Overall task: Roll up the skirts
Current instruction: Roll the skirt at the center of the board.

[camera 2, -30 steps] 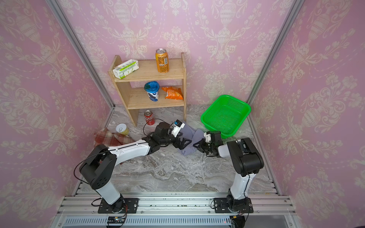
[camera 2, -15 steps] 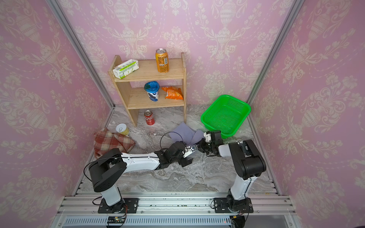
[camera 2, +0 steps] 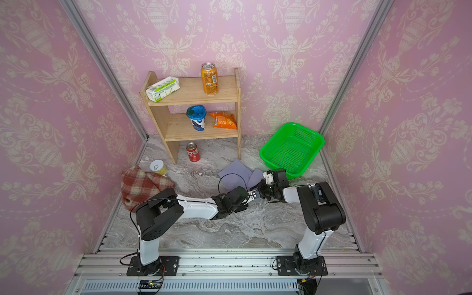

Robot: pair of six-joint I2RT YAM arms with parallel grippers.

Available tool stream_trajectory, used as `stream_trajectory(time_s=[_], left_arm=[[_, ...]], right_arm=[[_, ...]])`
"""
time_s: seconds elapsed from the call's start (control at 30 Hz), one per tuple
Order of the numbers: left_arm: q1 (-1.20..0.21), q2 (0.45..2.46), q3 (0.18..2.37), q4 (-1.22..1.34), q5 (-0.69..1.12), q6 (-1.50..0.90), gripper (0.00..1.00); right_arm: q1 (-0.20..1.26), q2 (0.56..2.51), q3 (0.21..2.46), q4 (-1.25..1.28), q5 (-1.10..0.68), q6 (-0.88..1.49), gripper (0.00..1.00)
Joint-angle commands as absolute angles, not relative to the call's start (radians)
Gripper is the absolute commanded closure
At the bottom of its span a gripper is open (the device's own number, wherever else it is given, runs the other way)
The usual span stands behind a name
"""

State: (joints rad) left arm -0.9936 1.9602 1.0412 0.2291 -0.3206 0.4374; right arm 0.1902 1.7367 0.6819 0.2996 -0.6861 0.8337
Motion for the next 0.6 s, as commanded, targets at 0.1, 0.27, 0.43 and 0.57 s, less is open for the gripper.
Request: stream_trajectory(time_s=[0.1, 0.27, 0.43, 0.57], left_arm=[[-0.997, 1.995, 1.089, 0.178, -0.352, 0.449, 0.88], [-0.980, 1.974, 1.085, 0.155, -0.257, 0.353, 0.91], [-0.934, 1.928, 1.086, 0.131, -0.091, 0.218, 0.90], [-0.873, 1.894, 1.083, 0.156, 0.094, 0.068, 0.90]], right_arm=[[0.182, 1.691, 0.691, 0.282, -0.723, 0.808, 0.83], [0.159, 1.670, 0.670, 0.296, -0.730, 0.810, 0.35], [0.120, 1.629, 0.593, 0.350, -0.702, 0.839, 0.00], [0.114, 1.605, 0.576, 0.344, -0.707, 0.821, 0.00]])
